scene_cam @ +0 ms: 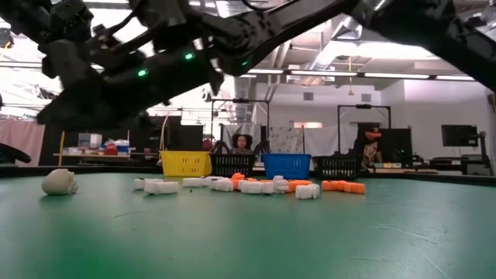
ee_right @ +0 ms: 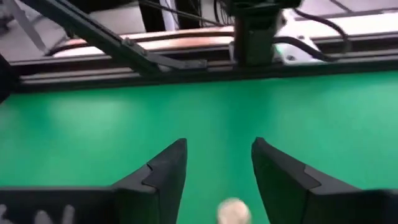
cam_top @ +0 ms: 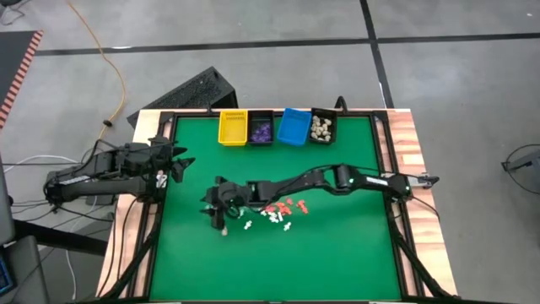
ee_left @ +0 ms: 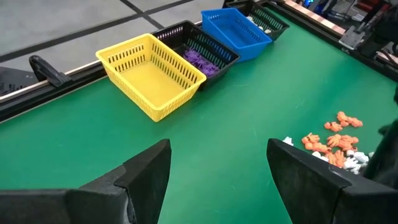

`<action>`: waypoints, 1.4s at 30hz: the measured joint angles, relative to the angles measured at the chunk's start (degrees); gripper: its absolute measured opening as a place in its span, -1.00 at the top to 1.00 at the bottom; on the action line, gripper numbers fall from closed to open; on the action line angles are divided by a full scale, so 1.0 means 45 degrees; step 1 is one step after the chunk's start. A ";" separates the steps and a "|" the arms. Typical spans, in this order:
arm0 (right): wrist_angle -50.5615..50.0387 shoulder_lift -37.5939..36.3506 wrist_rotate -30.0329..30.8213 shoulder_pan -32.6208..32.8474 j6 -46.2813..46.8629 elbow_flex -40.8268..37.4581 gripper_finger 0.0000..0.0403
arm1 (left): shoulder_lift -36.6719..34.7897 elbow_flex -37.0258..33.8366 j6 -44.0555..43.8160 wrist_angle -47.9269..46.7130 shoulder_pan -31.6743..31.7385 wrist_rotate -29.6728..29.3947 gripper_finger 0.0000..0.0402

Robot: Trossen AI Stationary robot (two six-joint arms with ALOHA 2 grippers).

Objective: Sort Halloween decoration
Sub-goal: Put the white skull toy into the right black basket

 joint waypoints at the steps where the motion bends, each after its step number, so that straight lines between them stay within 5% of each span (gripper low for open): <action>1: -0.0174 0.0304 0.0000 0.0051 0.0000 0.0455 -0.07 | 0.0000 0.0000 -0.0004 0.0000 0.0002 0.0000 -0.28; 7: -0.1401 0.1459 0.0007 0.0132 -0.0097 0.1815 -0.20 | 0.0000 0.0000 -0.0028 0.0002 0.0000 -0.0005 -0.28; 16: -0.2743 0.1909 0.0063 0.0020 0.0658 0.1859 -0.15 | 0.0000 0.0000 -0.0028 0.0000 -0.0001 -0.0064 -0.28; 25: -0.3327 0.1904 0.0141 0.0001 0.0752 0.1866 0.43 | 0.0000 0.0000 -0.0028 0.0005 -0.0001 -0.0107 -0.28; 28: -0.3274 0.1904 0.0151 0.0001 0.1449 0.1852 0.44 | 0.0000 0.0000 -0.0028 0.0005 -0.0002 -0.0107 -0.28; 36: -0.4394 0.0745 -0.0042 -0.0215 0.1342 0.1744 0.44 | -0.0004 0.0000 -0.0028 0.0005 0.0002 -0.0112 -0.28; 42: -0.7359 -0.1988 0.0447 -0.1096 -0.0691 0.1797 0.44 | -0.0005 0.0000 -0.0091 0.0008 0.0002 -0.0139 -0.28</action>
